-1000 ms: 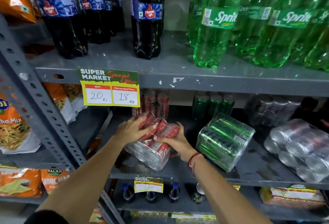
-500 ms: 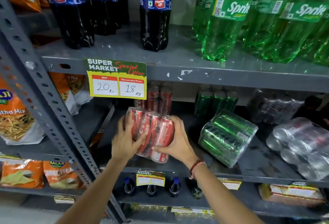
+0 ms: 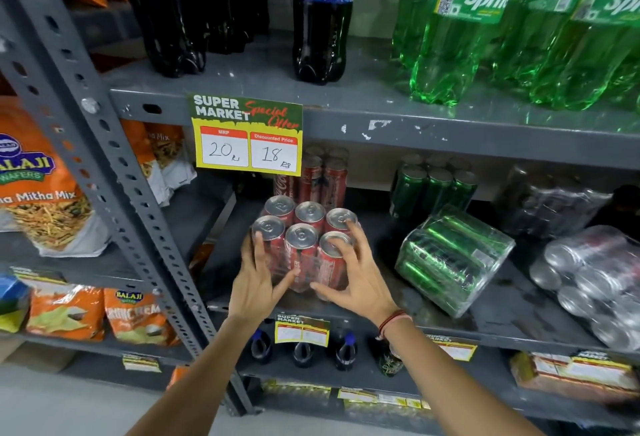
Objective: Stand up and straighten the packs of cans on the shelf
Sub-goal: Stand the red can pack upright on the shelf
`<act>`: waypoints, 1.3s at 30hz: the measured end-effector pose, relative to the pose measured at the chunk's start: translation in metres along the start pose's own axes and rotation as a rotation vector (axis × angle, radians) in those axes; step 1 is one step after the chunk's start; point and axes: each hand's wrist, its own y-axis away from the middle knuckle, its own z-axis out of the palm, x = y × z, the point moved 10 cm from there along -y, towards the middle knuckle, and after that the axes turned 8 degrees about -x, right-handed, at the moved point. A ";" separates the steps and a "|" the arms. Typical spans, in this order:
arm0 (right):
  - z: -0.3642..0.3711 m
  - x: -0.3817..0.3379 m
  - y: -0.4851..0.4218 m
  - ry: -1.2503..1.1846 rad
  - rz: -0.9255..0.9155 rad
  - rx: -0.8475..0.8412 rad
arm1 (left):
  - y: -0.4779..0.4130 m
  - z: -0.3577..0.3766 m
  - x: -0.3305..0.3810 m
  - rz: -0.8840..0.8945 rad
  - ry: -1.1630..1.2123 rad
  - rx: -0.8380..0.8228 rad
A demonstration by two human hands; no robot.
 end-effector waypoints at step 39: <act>0.002 0.012 -0.099 -0.469 0.352 -0.098 | 0.025 -0.006 0.033 -0.433 0.694 0.227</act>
